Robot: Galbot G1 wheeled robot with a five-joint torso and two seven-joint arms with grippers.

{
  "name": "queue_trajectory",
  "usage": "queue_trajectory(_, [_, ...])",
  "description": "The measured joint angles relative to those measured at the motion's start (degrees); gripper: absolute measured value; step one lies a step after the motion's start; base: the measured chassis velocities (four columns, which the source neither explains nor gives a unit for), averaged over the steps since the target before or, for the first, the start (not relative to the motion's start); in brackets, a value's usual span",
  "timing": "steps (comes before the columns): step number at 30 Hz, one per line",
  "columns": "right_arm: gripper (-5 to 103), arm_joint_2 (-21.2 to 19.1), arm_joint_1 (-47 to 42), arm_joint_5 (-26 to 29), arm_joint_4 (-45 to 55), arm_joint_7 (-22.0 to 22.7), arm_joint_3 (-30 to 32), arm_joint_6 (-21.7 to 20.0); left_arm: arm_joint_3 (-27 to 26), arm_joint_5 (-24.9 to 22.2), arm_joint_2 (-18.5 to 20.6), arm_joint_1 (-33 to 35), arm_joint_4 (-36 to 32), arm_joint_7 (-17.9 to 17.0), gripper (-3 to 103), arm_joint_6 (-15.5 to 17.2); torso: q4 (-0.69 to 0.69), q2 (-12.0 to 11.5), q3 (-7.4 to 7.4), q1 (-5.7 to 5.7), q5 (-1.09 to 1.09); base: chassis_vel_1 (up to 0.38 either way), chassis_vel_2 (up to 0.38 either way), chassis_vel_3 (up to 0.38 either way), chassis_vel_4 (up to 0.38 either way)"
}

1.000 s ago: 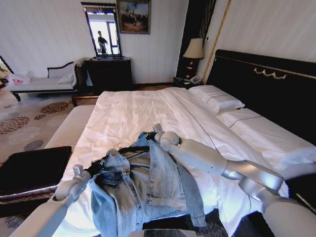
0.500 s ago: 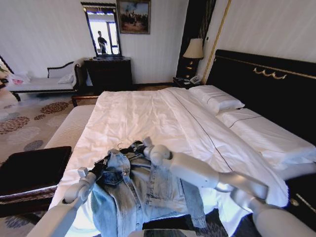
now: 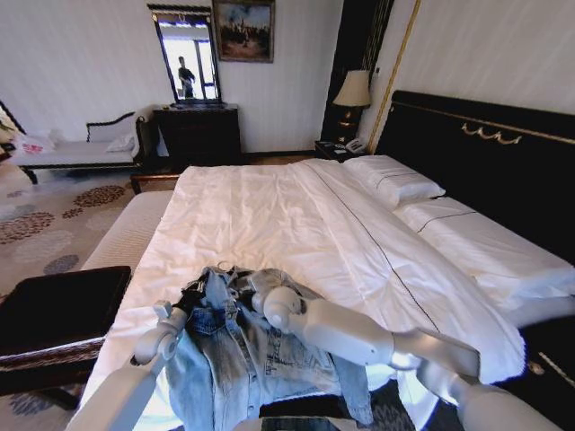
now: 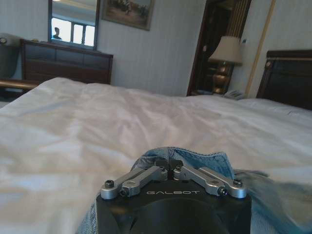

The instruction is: Pick up the clothes from the bed and hang them on the clothes hanger.

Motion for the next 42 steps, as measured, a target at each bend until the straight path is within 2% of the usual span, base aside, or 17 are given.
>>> queue_trajectory(4, [1, -0.57, -1.26, -3.69, -1.89, -1.55, -1.55, 0.40, -0.67, -0.14, 0.02, 1.91, 0.85, 0.77, 0, -0.40, 0.01, 0.00, 0.00, 0.00, 0.00, 0.000, 0.000, 0.000, 0.000])
queue_trajectory(13, [1, 1.76, -1.53, -4.18, -2.69, -1.58, -3.00, 0.61, -1.43, 0.45, -0.50, 4.78, 0.21, 1.61, -2, -0.17, 0.02, 0.00, 0.00, 0.00, -0.01, 0.000, 0.000, 0.000, 0.000])
queue_trajectory(16, [-1, 0.96, -0.91, -4.22, -1.44, -1.58, -3.00, 0.33, -2.86, 1.80, 0.21, 7.15, -1.79, 2.06, 8, 0.51, 0.02, 0.00, 0.00, 0.00, -0.01, 0.000, 0.000, 0.000, 0.000])
queue_trajectory(18, [10, -0.55, -0.46, -4.31, 0.12, -1.59, -2.95, 0.18, -4.58, 3.64, 0.72, 9.48, -3.39, 2.33, 18, 0.28, 0.02, 0.00, 0.00, 0.00, -0.02, 0.000, 0.000, 0.000, 0.000])
queue_trajectory(20, [10, -0.88, -0.43, -4.33, 0.39, -1.59, -2.90, 0.17, -4.98, 3.82, 0.79, 10.01, -3.78, 2.33, 18, 0.20, 0.02, 0.00, 0.00, -0.01, -0.02, 0.000, 0.000, 0.000, 0.000])
queue_trajectory(21, [21, -1.92, -0.37, -4.45, 1.35, -1.59, -2.67, 0.13, -6.15, 4.22, 0.91, 11.56, -5.01, 2.34, 24, -0.06, 0.01, 0.00, 0.00, 0.00, -0.01, 0.000, 0.000, 0.000, 0.000])
queue_trajectory(22, [21, -2.87, -0.36, -4.48, 2.16, -1.59, -2.49, 0.05, -7.02, 4.51, 0.96, 12.67, -5.87, 2.35, 30, -0.29, 0.02, 0.00, 0.00, -0.01, -0.01, 0.000, 0.000, 0.000, 0.000])
queue_trajectory(24, [32, -5.77, -0.34, -4.48, 4.90, -1.57, -1.97, -0.27, -9.07, 5.08, 1.00, 15.25, -7.91, 2.37, 41, -1.20, 0.01, 0.00, 0.00, 0.00, -0.01, 0.000, 0.000, 0.000, 0.000])
queue_trajectory(25, [32, -5.77, -0.34, -4.48, 4.90, -1.57, -1.97, -0.27, -9.07, 5.08, 1.00, 15.25, -7.91, 2.37, 41, -1.20, 0.01, 0.00, 0.00, 0.00, -0.01, 0.000, 0.000, 0.000, 0.000])
queue_trajectory(27, [42, -8.08, -0.26, -4.46, 6.99, -1.55, -1.28, -0.60, -10.85, 5.19, 0.87, 17.25, -9.51, 2.53, 46, -1.98, -0.01, 0.00, 0.00, 0.00, -0.01, 0.000, 0.000, 0.000, 0.000])
queue_trajectory(29, [47, -10.25, 0.02, -4.12, 9.73, -1.55, 0.32, -1.08, -13.20, 5.19, 0.46, 19.52, -11.34, 2.79, 57, -2.76, -0.01, 0.00, 0.00, 0.00, 0.01, 0.000, 0.000, 0.000, 0.000])
queue_trajectory(31, [53, -10.97, 0.22, -3.93, 10.68, -1.56, 0.98, -1.20, -14.04, 5.19, 0.28, 20.36, -12.02, 2.92, 57, -3.05, -0.01, 0.00, 0.00, 0.00, 0.01, 0.000, 0.000, 0.000, 0.000])
queue_trajectory(33, [65, -14.60, 3.94, -3.11, 14.51, -1.72, 5.78, -1.37, -19.56, 5.90, -1.77, 26.80, -15.44, 2.98, 74, -4.17, 0.01, 0.00, 0.00, -0.01, 0.00, 0.000, 0.000, 0.000, 0.000])
queue_trajectory(35, [70, -14.88, 5.23, -3.11, 14.50, -1.84, 6.69, -1.31, -20.37, 6.70, -2.37, 28.11, -15.74, 2.93, 74, -4.70, 0.03, 0.00, 0.00, -0.01, 0.00, 0.000, 0.000, 0.000, 0.000])
queue_trajectory(37, [80, -13.92, 10.23, -3.08, 10.57, -2.79, 7.41, -0.68, -20.96, 7.39, -3.90, 31.50, -16.68, 2.67, 90, -5.89, 0.01, 0.01, 0.00, -0.01, -0.03, 0.000, 0.000, 0.000, 0.000])
queue_trajectory(39, [80, -13.40, 11.08, -3.30, 9.33, -3.01, 7.07, -0.49, -20.93, 7.25, -4.26, 32.17, -17.08, 2.61, 90, -5.95, 0.01, 0.01, 0.00, -0.01, -0.03, 0.000, 0.000, 0.000, 0.000])
queue_trajectory(42, [96, -8.41, 14.39, -6.65, 1.46, -5.96, 3.10, 0.56, -21.07, 8.21, -6.34, 35.00, -18.49, 2.21, 100, -6.71, 0.00, 0.00, 0.00, 0.00, -0.02, 0.000, 0.000, 0.000, 0.000])
